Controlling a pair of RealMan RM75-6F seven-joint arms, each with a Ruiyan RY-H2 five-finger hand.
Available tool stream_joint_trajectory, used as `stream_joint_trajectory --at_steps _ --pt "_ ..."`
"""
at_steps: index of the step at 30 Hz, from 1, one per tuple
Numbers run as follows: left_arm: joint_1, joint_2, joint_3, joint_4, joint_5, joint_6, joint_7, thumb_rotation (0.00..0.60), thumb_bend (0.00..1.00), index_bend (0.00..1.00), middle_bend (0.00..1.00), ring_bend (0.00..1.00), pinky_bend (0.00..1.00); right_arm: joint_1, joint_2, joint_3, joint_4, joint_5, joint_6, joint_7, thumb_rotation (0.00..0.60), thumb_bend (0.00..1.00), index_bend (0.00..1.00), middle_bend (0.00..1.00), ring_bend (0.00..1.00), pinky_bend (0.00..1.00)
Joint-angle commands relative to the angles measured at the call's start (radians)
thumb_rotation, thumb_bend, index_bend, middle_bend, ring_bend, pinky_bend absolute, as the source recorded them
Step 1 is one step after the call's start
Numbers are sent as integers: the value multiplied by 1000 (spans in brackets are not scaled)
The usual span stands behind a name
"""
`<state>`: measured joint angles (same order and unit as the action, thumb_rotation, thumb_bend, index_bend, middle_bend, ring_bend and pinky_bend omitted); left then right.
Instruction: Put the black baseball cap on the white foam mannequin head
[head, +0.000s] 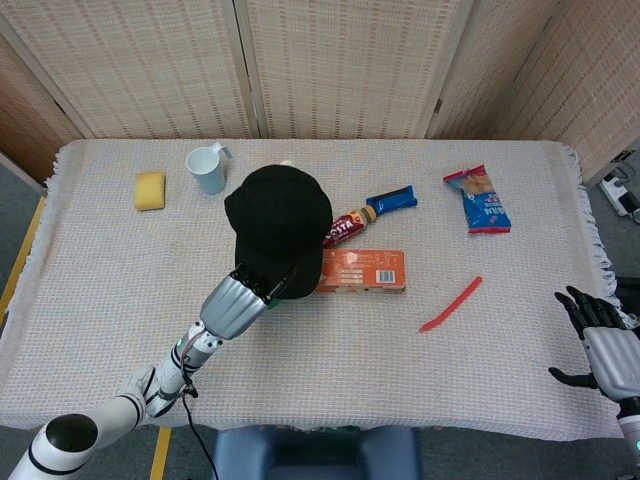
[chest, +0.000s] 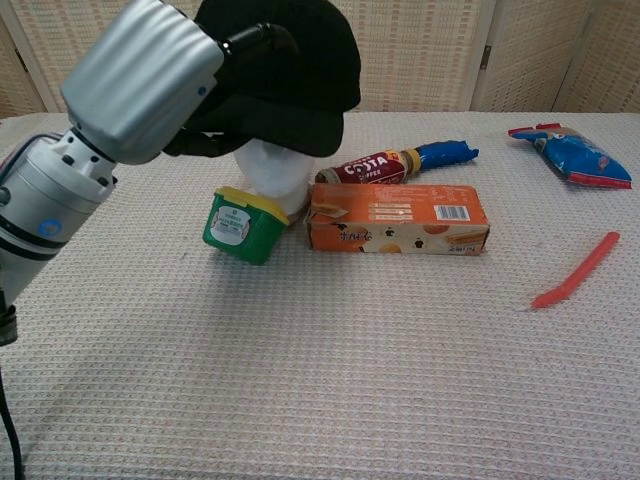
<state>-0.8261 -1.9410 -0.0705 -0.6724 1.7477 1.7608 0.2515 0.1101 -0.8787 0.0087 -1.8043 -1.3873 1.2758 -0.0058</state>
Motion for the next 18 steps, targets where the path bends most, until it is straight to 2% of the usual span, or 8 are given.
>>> stream_joint_trajectory --at_steps 1,7,12,13,14,15,16,18 --pt "50 58 24 -131 0 -6 51 600 147 34 1000 1000 1000 0 -2 1 -1 1 1 -5 600 50 0 0 0 0" --pt "140 194 55 -392 -5 6 125 600 104 5 1000 1000 1000 -1 -7 -7 -8 -12 1 -20 600 51 0 0 0 0" --pt "197 273 75 -512 -19 16 150 600 68 15 976 960 1000 -2 -6 -9 -10 -17 3 -22 600 53 0 0 0 0" --pt "230 313 87 -563 -32 23 157 600 59 38 930 907 998 -3 -6 -10 -10 -20 4 -22 600 53 0 0 0 0" --pt "299 370 106 -618 -87 38 154 600 48 76 837 802 969 -3 -7 -12 -12 -24 4 -24 600 52 0 0 0 0" --pt "361 443 147 -693 -131 32 143 600 43 118 708 665 893 -3 -8 -14 -12 -27 2 -26 600 51 0 0 0 0" --pt "386 491 174 -744 -158 4 136 600 40 143 593 537 781 -2 -10 -14 -12 -27 0 -27 600 52 0 0 0 0" --pt "433 601 227 -881 -257 -89 114 600 37 164 321 249 426 3 -15 -16 -13 -28 -9 -34 600 52 0 0 0 0"
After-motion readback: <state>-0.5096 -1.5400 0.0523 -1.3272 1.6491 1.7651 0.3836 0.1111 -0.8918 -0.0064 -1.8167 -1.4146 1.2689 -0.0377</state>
